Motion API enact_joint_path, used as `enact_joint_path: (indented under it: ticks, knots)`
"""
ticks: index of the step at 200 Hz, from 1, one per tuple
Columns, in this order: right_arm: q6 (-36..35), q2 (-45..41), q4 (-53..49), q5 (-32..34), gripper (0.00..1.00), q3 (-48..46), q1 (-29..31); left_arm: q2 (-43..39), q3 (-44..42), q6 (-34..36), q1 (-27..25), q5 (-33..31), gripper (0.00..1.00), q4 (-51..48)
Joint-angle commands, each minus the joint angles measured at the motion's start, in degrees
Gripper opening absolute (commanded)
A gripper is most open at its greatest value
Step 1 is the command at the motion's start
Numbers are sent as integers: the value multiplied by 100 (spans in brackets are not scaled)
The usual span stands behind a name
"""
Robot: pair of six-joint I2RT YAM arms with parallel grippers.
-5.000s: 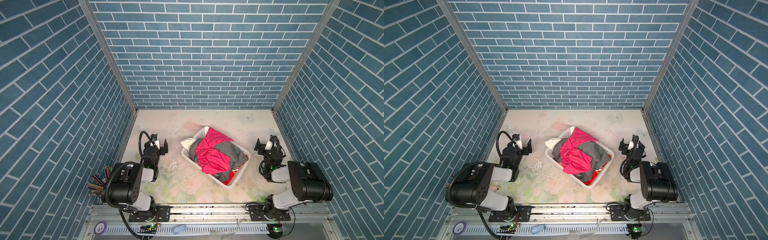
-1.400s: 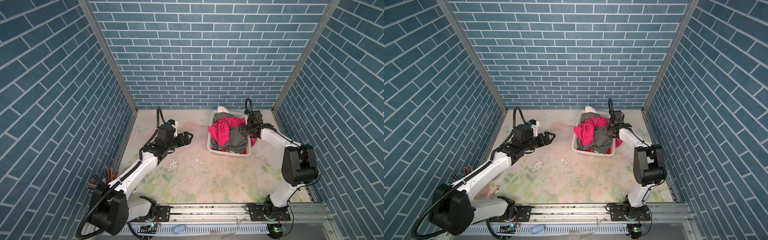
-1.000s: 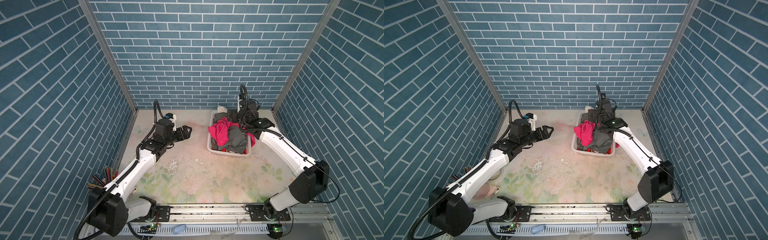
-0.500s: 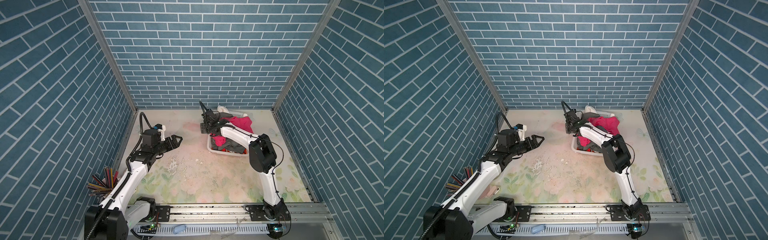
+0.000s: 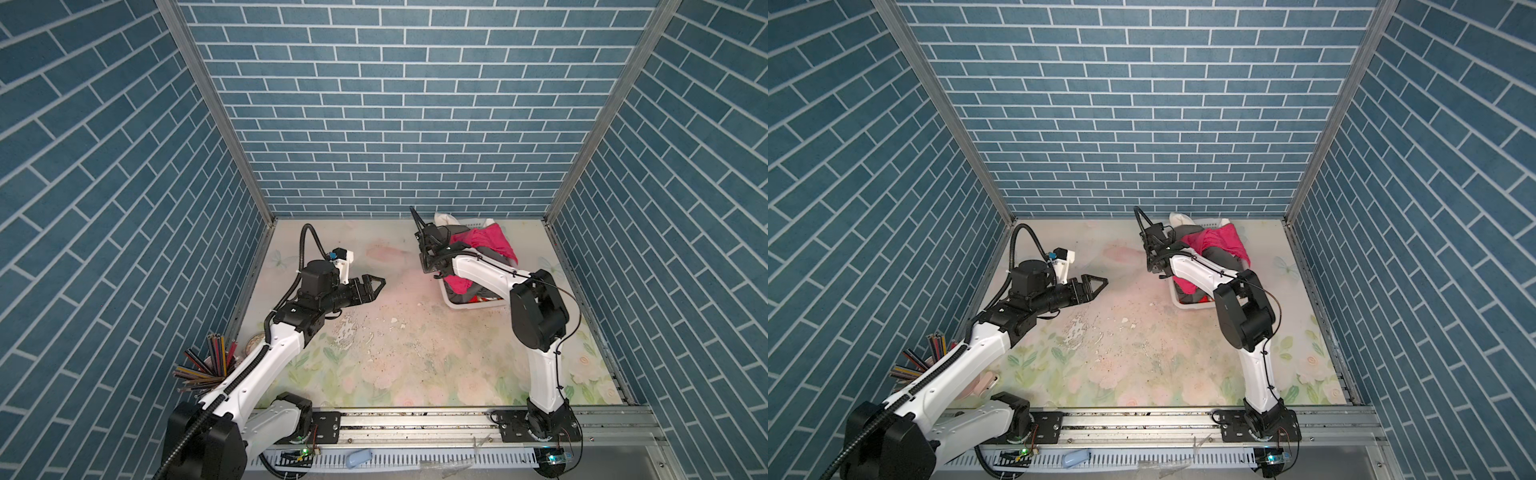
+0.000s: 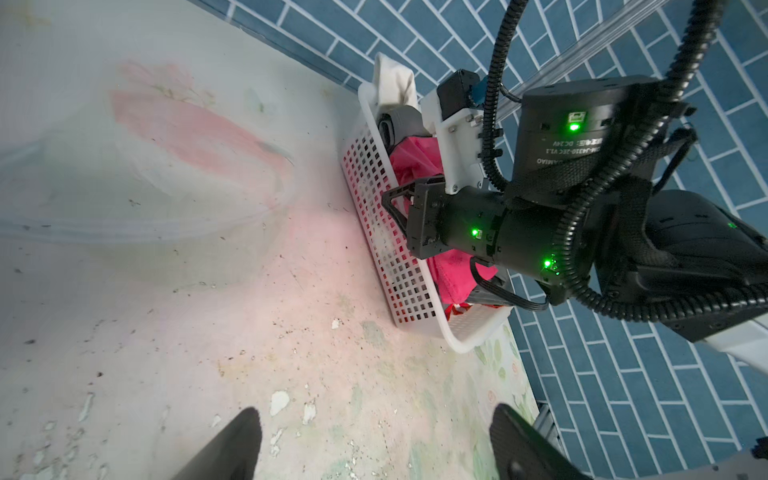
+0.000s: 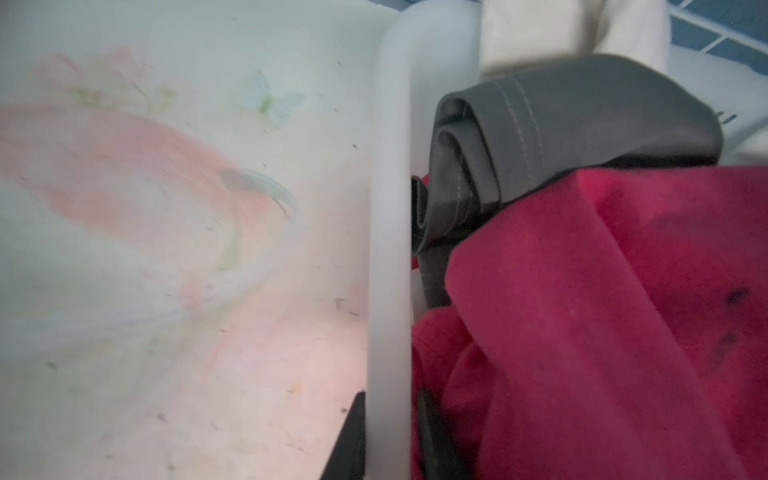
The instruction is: Fold and stack the t-shirts
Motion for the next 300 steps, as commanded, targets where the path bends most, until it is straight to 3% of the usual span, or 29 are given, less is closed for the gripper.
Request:
enact_joint_path:
  ticks: [1,25,50,89,131,152,169,180,189,216,239,259,300]
  knots:
    - [-1075,-450,211,517,0,-938,-643,301,91,-198,-158,-141,88,310]
    - [-1460,-632,441,710,0,-1235,-1257,579,374,-192,-420,-289,88,235]
    - [-2446,-835,1476,492,0,-1816,-1782,784,682,-177,-716,-559,88,145]
    - [-3526,-676,2003,243,0,-1735,-2125,1232,1204,-148,-1072,-908,88,-74]
    - [-3741,-529,2148,-314,0,-1607,-2160,1581,1478,-242,-1307,-1116,88,-24]
    - [-3446,-435,1962,-419,0,-1458,-2152,1692,1536,-262,-1379,-1176,88,30]
    - [-3077,-431,1554,-613,30,-1232,-2104,1778,1613,-238,-1417,-1207,88,21]
    - [-2868,-563,1420,-739,40,-1165,-2023,1818,1688,-206,-1451,-1284,88,4]
    - [-2676,-791,1371,-860,56,-1168,-1926,1849,1752,-176,-1488,-1414,88,34]
    - [-1884,-1571,1072,-1053,75,-1024,-1877,1979,2030,-72,-1670,-1875,88,109]
    - [-1167,-2318,859,-962,85,-1125,-2055,2063,2182,38,-1933,-2314,88,253]
    - [-513,-2807,811,-777,90,-1477,-2561,2103,2232,245,-2283,-2803,88,461]
    - [-57,-3032,679,-1336,91,-2118,-3214,2500,2419,441,-2903,-3085,88,681]
